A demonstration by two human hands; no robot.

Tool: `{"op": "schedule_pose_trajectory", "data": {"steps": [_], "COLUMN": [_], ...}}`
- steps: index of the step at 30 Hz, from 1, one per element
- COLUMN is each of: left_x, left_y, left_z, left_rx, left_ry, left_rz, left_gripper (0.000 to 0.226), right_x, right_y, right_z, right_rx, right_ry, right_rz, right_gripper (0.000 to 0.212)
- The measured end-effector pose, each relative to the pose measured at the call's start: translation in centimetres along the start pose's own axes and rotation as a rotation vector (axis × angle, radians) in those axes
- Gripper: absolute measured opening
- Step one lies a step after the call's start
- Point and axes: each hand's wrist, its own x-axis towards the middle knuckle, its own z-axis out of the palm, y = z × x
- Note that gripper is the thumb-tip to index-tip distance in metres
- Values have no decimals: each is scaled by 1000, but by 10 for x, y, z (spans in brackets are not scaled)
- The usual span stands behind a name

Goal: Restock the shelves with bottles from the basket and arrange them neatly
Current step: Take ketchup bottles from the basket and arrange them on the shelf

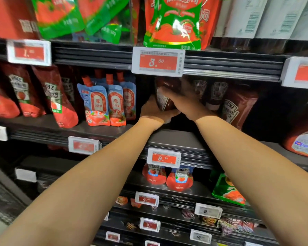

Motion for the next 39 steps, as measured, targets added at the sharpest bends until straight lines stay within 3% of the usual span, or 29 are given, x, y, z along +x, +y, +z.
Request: {"op": "schedule_pose_trajectory", "data": {"steps": [5,10,12,17,19,23,28,30,33,39], "left_x": [10,20,25,33,35,31,32,34,33,27], "left_y": [-1,-4,-9,-20,-22,-19,-15,-18,-19,-13], "left_z": [-5,-5,-3,-2,-2,-7,-10,-8,-6,-5], "left_rx": [-23,-83,-135,-253,-276,-423,-713,-722,-606,-597], "left_ry": [11,57,44,-2,-20,-9,49,89,57,-47], "left_rz": [37,71,70,114,107,71,-4,-12,23,2], "left_gripper": [67,87,91,65,63,51,10,20,11,36], "right_x": [11,8,11,14,14,13,15,15,13,13], "right_y": [13,27,32,32,32,38,40,40,38,43], "right_z": [10,15,14,6,2,0,0,1,2,0], "right_rx": [58,100,88,98,63,90,120,110,61,47], "right_ry": [71,102,89,5,44,131,103,85,104,179], "right_rz": [51,58,58,63,46,37,34,21,8,-3], "right_gripper": [47,47,56,75,67,23,32,26,26,8]}}
